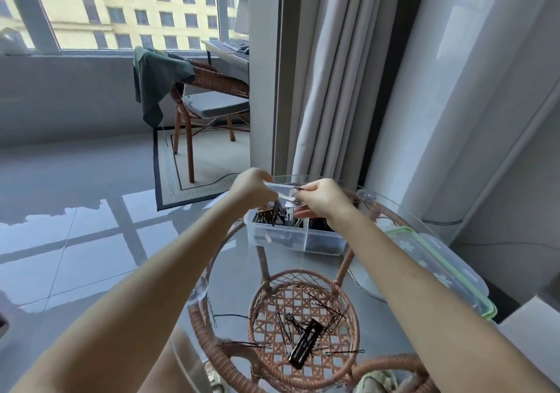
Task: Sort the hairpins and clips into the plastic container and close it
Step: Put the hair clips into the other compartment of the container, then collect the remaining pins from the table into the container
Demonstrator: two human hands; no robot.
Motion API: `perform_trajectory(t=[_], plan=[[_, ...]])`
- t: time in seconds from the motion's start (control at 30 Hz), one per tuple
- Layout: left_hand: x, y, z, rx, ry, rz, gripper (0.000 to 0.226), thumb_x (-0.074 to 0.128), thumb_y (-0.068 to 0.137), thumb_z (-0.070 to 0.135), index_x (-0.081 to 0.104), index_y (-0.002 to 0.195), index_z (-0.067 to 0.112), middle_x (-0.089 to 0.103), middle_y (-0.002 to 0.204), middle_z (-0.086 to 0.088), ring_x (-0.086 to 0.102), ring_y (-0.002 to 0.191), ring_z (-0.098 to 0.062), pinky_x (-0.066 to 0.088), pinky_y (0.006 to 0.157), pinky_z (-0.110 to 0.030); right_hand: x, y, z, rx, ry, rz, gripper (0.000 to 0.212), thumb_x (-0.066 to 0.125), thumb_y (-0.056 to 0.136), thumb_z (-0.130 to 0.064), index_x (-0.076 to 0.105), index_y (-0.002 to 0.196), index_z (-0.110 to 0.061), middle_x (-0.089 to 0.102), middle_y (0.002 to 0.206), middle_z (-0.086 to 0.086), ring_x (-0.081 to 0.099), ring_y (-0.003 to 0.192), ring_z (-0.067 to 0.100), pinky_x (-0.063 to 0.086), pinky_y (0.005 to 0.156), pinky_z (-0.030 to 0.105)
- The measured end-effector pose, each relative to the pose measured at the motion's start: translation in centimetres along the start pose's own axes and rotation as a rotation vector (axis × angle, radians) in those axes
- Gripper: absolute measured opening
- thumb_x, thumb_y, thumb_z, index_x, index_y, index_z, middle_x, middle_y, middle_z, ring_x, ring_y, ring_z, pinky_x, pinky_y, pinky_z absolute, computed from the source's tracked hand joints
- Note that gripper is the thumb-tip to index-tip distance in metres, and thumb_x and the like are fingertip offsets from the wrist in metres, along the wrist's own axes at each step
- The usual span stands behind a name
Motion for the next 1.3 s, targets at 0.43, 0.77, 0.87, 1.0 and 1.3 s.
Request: perform_trajectory(t=[0.43, 0.77, 0.87, 1.0, 1.3], plan=[[4.2, -15.3, -11.3, -0.046, 0.391, -0.022, 0.056, 0.016, 0.093, 0.051, 0.032, 0.141, 0.027, 0.017, 0.155, -0.001, 0.007, 0.145, -0.018, 0.006, 0.118, -0.035, -2.3, -13.8, 11.5, -0.161, -0.29, -0.035, 0.042, 0.039, 0.097, -0.029, 0.044, 0.137, -0.016, 0.046, 0.143, -0.003, 0.037, 0.13, 0.002, 0.027, 0.106, 0.015], [11.8, -16.1, -4.0, 0.097, -0.021, -0.09, 0.047, 0.023, 0.1, 0.029, 0.024, 0.144, 0.016, 0.025, 0.153, -0.002, 0.015, 0.143, -0.01, 0.0, 0.118, -0.026, 3.9, -15.5, 9.9, -0.131, 0.202, 0.101, 0.032, 0.035, 0.099, -0.012, 0.054, 0.124, -0.018, 0.058, 0.127, -0.004, 0.051, 0.117, 0.001, 0.039, 0.102, 0.015], [10.6, -16.1, -3.9, 0.002, -0.505, -0.08, 0.041, 0.034, 0.098, 0.022, 0.036, 0.139, 0.016, 0.04, 0.145, -0.001, 0.036, 0.134, -0.011, 0.028, 0.114, -0.032, 3.8, -15.7, 9.5, -0.113, 0.313, 0.098, 0.028, 0.038, 0.098, -0.013, 0.057, 0.118, -0.019, 0.061, 0.119, -0.006, 0.053, 0.114, 0.001, 0.042, 0.096, 0.012], [7.3, -16.1, -5.3, -0.015, -0.586, -0.032, 0.034, 0.039, 0.096, 0.013, 0.048, 0.128, 0.012, 0.055, 0.121, 0.009, 0.051, 0.103, 0.004, 0.042, 0.082, -0.007, 2.3, -17.4, 7.5, -0.616, -0.258, 0.081, 0.022, 0.055, 0.085, -0.02, 0.066, 0.103, -0.018, 0.067, 0.104, -0.006, 0.058, 0.102, 0.007, 0.047, 0.093, 0.028], [2.8, -15.7, -8.0, -0.053, -0.582, 0.084, 0.022, 0.047, 0.092, 0.007, 0.064, 0.094, 0.02, 0.066, 0.106, -0.002, 0.057, 0.11, -0.021, 0.04, 0.101, -0.037, 7.2, -20.4, 7.1, -1.372, -1.359, -0.231, 0.023, 0.044, 0.086, -0.004, 0.064, 0.086, -0.014, 0.061, 0.076, -0.002, 0.051, 0.068, 0.018, 0.038, 0.057, 0.029]])
Point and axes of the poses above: each hand's wrist, its own y-axis towards the middle knuckle, its own x-axis out of the palm, z = x × y, the point moved 6 cm from there along y, towards the middle knuckle
